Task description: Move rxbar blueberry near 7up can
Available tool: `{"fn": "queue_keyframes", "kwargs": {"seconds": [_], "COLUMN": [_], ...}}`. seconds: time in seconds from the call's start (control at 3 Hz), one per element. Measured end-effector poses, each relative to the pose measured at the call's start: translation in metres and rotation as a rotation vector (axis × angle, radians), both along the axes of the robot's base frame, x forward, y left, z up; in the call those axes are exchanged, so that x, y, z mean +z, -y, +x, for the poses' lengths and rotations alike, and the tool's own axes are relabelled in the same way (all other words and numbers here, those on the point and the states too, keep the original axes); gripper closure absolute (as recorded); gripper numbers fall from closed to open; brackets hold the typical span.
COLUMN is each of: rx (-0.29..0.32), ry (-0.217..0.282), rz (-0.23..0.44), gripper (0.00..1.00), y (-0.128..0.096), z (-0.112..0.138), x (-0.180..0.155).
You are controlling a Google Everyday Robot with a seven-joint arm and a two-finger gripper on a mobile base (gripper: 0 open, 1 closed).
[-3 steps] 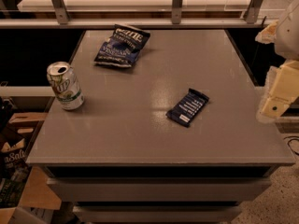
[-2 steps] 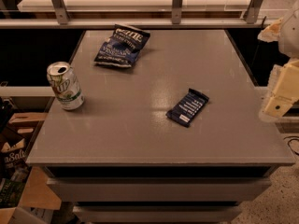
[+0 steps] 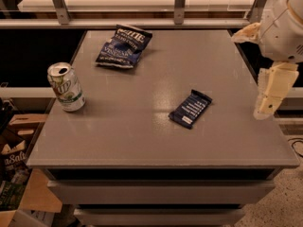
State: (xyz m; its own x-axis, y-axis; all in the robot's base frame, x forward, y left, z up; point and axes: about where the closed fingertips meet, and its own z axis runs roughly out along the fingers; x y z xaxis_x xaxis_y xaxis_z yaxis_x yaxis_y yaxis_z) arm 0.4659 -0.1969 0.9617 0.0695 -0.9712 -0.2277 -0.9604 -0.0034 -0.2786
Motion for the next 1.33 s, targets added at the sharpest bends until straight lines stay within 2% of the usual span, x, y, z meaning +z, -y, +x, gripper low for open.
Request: {"fn": "queue_keyframes", "kwargs": {"seconds": [0.33, 0.67, 1.33], "rx": [0.19, 0.334, 0.506], "ry": [0.019, 0.039, 0.038], "rz": [-0.05, -0.131, -0.313], "gripper": [0.0, 0.0, 0.0], "y": [-0.021, -0.041, -0.064], "z": [0.011, 0.023, 0.041], "x": [-0.018, -0.044, -0.104]}}
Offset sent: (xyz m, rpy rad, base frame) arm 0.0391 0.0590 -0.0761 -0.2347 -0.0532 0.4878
